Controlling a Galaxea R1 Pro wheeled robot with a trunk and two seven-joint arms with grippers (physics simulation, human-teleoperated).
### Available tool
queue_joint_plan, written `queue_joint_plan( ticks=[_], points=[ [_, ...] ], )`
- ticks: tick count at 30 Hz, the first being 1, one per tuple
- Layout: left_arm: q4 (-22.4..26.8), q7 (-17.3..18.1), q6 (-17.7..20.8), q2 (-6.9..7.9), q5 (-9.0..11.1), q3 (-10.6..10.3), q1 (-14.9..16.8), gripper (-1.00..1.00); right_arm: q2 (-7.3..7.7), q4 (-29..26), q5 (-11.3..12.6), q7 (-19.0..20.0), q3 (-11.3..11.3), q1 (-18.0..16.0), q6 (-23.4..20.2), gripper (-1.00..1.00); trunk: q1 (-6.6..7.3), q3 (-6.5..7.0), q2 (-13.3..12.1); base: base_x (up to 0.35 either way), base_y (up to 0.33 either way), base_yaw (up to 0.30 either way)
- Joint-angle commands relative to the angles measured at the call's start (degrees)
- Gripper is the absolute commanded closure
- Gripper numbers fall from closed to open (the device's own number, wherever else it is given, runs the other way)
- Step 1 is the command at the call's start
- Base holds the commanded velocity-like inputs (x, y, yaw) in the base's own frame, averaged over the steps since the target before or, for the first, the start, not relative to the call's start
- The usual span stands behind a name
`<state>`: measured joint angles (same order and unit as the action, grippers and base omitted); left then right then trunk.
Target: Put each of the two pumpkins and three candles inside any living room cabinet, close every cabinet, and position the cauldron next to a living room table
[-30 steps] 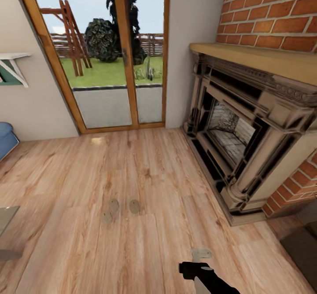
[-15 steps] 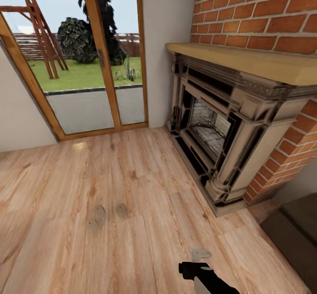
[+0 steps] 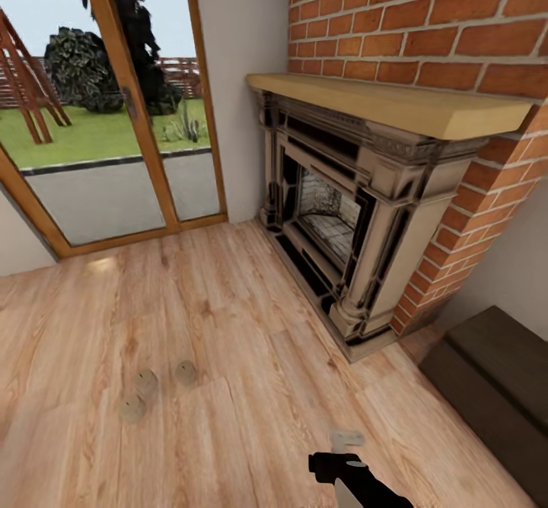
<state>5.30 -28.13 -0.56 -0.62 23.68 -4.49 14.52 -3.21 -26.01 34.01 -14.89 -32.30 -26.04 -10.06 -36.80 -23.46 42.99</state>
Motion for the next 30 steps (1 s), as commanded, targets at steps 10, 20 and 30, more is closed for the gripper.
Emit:
queue_joint_plan(
  ticks=[10, 20, 30],
  points=[
    [0.06, -0.26, -0.05, 0.00, 0.59, -0.45, -0.02, -1.00, 0.06, -0.09, 0.34, -0.49, -0.48, -0.07, -0.22, -1.00, -0.01, -0.38, 0.05, 0.000, 0.000, -0.272],
    [0.06, -0.26, -0.05, 0.00, 0.62, -0.48, -0.01, -1.00, 0.10, -0.09, 0.27, -0.49, -0.48, -0.07, -0.22, -1.00, -0.01, -0.77, 0.05, 0.000, 0.000, -0.268],
    [0.06, -0.26, -0.05, 0.00, 0.60, -0.48, -0.02, -1.00, 0.19, -0.10, 0.45, -0.49, -0.48, -0.07, -0.24, -1.00, -0.01, -1.16, 0.05, 0.000, 0.000, -0.267]
  ],
)
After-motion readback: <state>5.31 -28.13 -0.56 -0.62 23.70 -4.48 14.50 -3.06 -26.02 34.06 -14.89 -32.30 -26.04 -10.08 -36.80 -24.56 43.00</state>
